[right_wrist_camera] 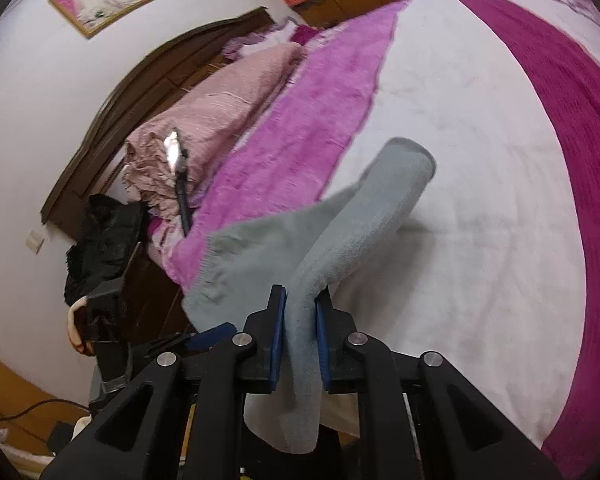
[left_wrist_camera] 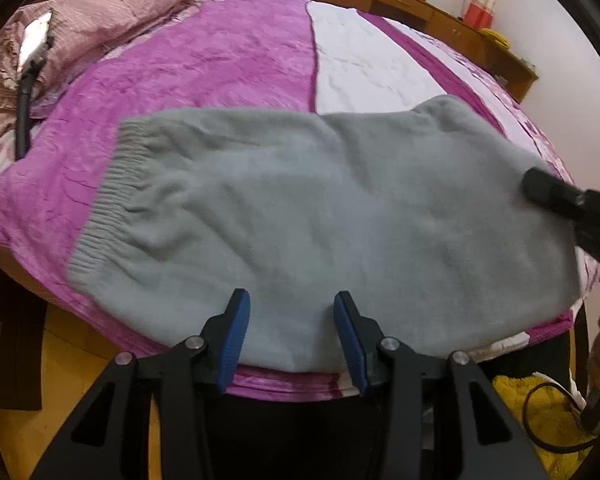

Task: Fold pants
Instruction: 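Grasp the leg end with the right gripper and lift it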

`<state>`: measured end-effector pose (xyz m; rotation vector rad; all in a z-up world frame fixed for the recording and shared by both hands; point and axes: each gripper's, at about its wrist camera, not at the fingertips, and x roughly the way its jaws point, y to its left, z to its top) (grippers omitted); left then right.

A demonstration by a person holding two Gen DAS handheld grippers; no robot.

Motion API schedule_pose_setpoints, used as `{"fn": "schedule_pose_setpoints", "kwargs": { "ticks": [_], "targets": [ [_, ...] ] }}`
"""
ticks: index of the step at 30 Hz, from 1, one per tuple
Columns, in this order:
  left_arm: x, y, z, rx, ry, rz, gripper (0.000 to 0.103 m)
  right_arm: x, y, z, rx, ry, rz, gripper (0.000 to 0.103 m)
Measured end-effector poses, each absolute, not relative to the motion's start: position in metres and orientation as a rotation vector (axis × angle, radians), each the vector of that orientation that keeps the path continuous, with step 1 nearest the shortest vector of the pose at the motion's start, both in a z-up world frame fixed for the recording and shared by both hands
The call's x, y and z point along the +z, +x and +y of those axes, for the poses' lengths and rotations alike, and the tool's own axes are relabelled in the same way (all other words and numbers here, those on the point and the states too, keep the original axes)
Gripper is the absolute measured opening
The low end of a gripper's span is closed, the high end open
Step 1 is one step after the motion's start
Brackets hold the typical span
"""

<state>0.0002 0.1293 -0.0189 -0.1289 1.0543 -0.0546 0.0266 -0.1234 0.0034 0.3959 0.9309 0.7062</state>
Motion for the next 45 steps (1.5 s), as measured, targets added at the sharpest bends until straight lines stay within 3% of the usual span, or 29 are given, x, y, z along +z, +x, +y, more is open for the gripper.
{"fn": "schedule_pose_setpoints", "kwargs": {
  "ticks": [23,35,45],
  "targets": [
    [0.021,0.018,0.221,0.156,-0.145,0.980,0.046,0.065,0.046,-0.018,0.967,0.256,0.872,0.006],
    [0.007,0.022,0.267,0.220,-0.200,0.997,0.046,0.059,0.060,0.052,1.079,0.197,0.923,0.006],
    [0.007,0.026,0.296,0.246,-0.218,0.986,0.046,0.022,0.069,0.118,1.140,0.127,1.034,0.006]
  ]
}}
